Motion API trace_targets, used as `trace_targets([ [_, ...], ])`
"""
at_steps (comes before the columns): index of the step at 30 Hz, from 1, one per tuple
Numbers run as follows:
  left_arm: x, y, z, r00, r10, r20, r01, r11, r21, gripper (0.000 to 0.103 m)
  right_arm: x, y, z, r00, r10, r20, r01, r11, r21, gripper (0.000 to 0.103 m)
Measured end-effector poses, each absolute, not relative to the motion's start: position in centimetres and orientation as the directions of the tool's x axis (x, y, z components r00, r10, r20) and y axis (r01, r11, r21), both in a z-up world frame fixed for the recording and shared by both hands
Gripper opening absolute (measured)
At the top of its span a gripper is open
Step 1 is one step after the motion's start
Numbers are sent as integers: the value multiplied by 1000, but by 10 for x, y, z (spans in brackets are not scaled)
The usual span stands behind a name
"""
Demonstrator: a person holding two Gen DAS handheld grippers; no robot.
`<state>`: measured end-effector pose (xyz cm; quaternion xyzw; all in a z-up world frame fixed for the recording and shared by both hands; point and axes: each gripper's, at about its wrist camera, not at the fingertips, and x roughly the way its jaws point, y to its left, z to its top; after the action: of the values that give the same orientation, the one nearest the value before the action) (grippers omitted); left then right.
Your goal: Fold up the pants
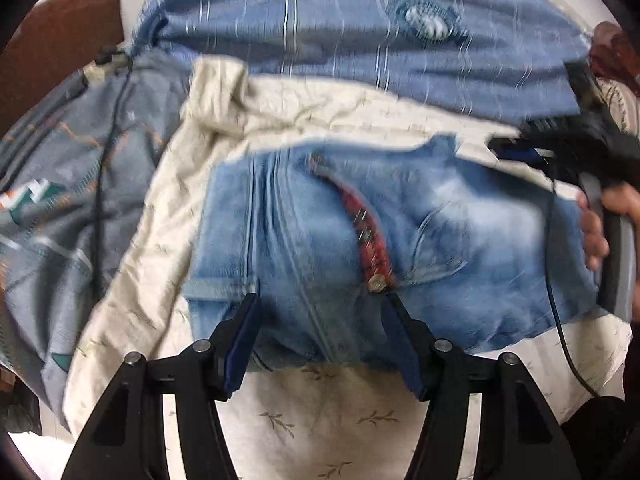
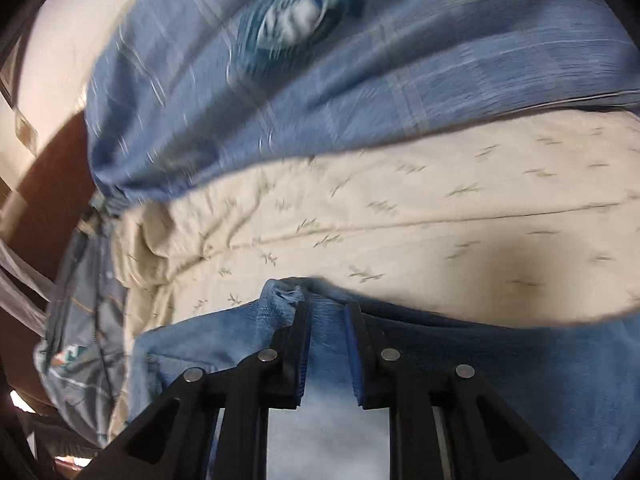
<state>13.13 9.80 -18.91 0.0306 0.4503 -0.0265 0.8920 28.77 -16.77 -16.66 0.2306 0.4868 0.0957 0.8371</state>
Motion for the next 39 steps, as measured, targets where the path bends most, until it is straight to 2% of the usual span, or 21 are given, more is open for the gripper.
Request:
trace_targets([
  [4,132,87,-178,638,-9,-770,83,995,57,69,251,-199,-150,521,352,-777,83,885,457,21],
  [8,145,83,-201,584,58,-810,63,991,117,69,204,-228,-151,519,296,-802,138,897,421,21],
  [11,152,89,-221,541,68,-838,58,991,117,70,168,-257,-152,555,283,-782,150,891,429,21],
  [19,151,84,-222,525,90,-846,62,988,143,73,107,-347,-187,529,191,-827,342,844,414,21],
  [21,151,87,-224,526,72,-847,63,990,123,75,94,-368,-206,491,216,-844,404,802,440,19],
  [23,149,89,-225,531,64,-845,58,992,111,75,78,-384,-215,535,283,-796,410,737,537,19],
  [26,149,89,-225,518,64,-853,48,993,104,76,68,-392,-222,549,323,-771,402,707,582,17],
  [31,149,92,-229,519,43,-854,62,994,88,77,60,-394,-226,558,325,-764,415,688,596,15],
  [35,148,94,-232,520,36,-853,72,994,86,78,53,-399,-231,561,322,-762,421,681,599,6],
  [39,147,93,-232,517,43,-855,65,994,89,78,51,-402,-235,574,330,-750,416,671,614,5],
])
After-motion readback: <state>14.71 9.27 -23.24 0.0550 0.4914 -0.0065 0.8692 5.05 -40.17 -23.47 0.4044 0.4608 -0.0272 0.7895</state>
